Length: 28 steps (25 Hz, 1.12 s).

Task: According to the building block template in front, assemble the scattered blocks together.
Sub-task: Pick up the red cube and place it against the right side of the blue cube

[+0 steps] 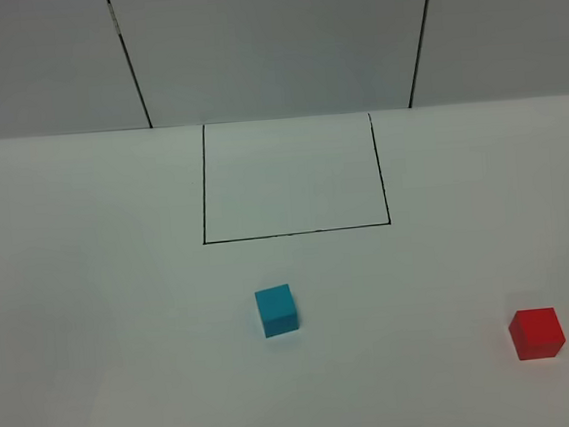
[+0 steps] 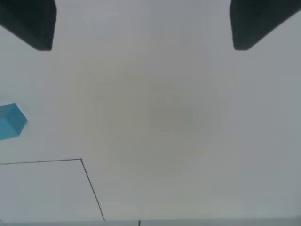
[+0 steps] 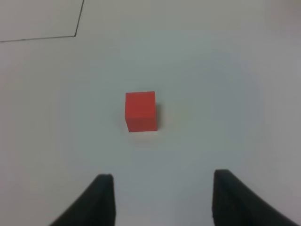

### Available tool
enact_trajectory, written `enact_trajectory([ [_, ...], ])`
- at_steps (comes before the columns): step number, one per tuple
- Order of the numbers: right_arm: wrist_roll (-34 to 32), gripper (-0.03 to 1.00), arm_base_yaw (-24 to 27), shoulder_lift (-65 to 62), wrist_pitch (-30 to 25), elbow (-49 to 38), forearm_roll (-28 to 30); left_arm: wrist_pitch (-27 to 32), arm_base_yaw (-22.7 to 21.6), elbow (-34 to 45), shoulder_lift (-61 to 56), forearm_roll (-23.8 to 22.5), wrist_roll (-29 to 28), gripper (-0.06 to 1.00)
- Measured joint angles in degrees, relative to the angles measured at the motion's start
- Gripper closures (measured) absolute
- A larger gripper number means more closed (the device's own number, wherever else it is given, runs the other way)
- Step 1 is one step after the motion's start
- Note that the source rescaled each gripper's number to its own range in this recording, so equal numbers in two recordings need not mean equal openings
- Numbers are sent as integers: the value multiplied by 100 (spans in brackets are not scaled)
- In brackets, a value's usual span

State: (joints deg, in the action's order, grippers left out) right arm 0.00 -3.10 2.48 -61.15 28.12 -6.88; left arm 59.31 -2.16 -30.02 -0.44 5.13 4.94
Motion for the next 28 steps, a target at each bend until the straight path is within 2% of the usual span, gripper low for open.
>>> enact_trajectory([
  [6,0,90,0,0,0,0,0,161,0,98,0,261,0,-6],
  [24,-37,90,0,14,30,0,-6,161,0,98,0,275,-3,-6],
  [28,-255,90,0,485,120,17,127,161,0,98,0,275,2,-6],
])
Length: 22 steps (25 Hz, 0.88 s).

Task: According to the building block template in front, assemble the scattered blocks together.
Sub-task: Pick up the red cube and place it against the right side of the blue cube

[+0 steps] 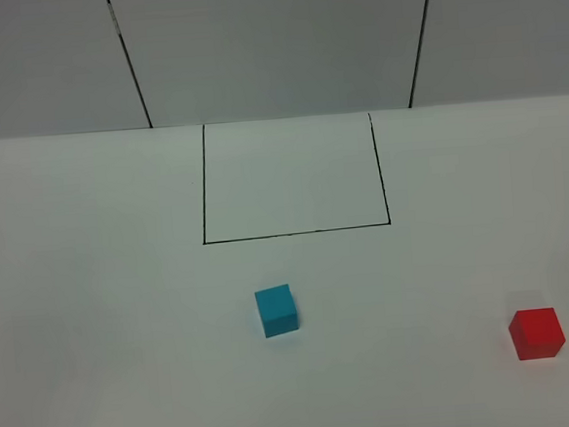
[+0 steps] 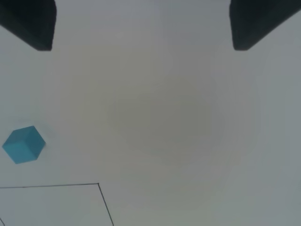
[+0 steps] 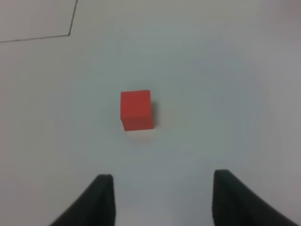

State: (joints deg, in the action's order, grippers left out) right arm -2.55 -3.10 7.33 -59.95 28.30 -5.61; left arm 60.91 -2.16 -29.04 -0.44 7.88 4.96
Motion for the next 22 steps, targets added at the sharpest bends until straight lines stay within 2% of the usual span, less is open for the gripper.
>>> enact_trajectory([
  [4,-55,90,0,1001,125,47,25,0,0,0,0,0,1,-6],
  [11,219,90,0,2870,1036,252,3,0,0,0,0,6,1,-6],
  [22,850,90,0,4979,1249,742,-536,0,0,0,0,6,1,-6],
])
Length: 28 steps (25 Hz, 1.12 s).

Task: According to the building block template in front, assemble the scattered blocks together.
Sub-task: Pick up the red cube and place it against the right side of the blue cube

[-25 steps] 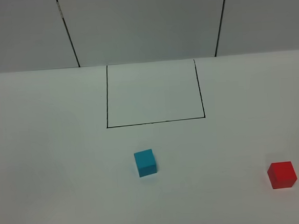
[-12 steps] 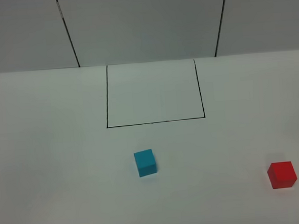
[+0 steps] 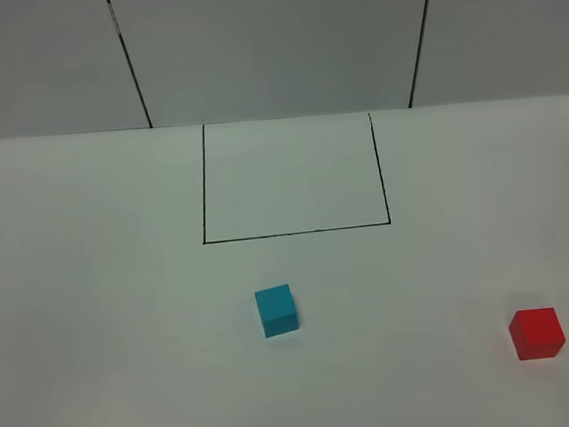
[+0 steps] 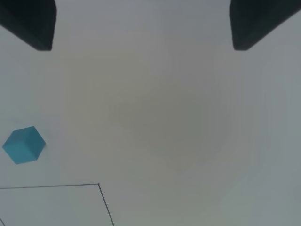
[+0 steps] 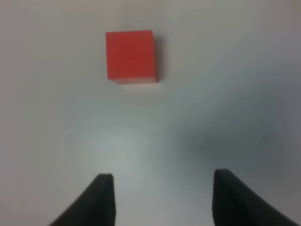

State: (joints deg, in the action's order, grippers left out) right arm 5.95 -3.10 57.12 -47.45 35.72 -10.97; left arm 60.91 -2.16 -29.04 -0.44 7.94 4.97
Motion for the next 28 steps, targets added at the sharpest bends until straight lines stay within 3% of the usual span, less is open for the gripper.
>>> enact_trajectory([
  [11,24,90,-41,1650,-393,1007,52,0,0,0,0,0,5,-6],
  [13,18,86,-213,1888,-525,1232,232,0,0,0,0,5,5,-6],
  [15,-49,76,-450,2138,-680,1469,466,0,0,0,0,5,5,-6],
  [20,-595,29,-957,2737,-1070,2028,993,0,0,0,0,5,10,-6],
  [22,-749,15,-991,2946,-1125,2245,1097,0,0,0,0,5,10,-6],
  [24,-798,9,-999,3083,-1125,2402,1175,0,0,0,0,5,10,-6],
  [28,-792,10,-1016,3255,-1080,2579,1172,0,0,0,0,5,10,-6],
])
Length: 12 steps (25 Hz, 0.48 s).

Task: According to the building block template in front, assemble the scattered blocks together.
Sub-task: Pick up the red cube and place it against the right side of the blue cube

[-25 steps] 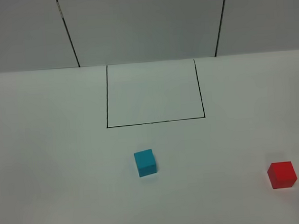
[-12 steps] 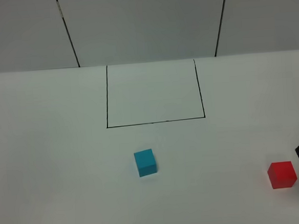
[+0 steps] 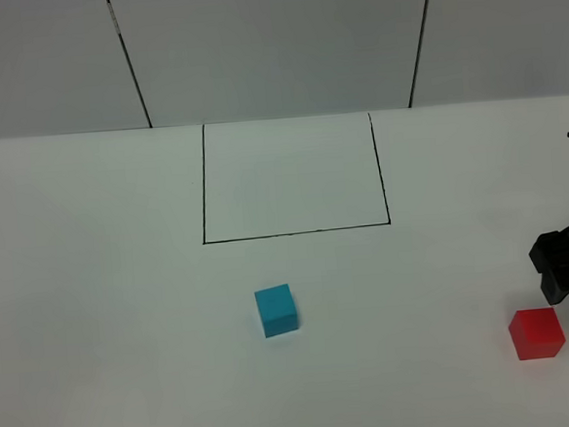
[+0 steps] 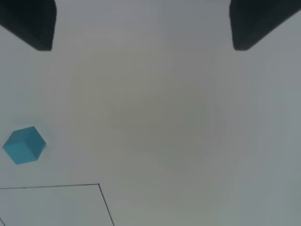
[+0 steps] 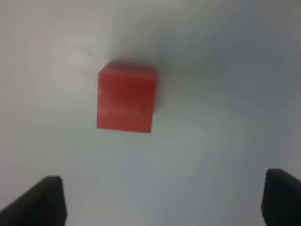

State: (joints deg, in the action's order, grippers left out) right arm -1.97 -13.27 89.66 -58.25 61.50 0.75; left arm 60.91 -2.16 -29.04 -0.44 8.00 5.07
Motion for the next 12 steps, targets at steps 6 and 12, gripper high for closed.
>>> enact_trajectory([
  [6,-13,11,0,389,175,18,0,0,0,0,0,0,0,-6],
  [12,-80,11,0,613,686,18,1,0,0,2,0,4,19,-6],
])
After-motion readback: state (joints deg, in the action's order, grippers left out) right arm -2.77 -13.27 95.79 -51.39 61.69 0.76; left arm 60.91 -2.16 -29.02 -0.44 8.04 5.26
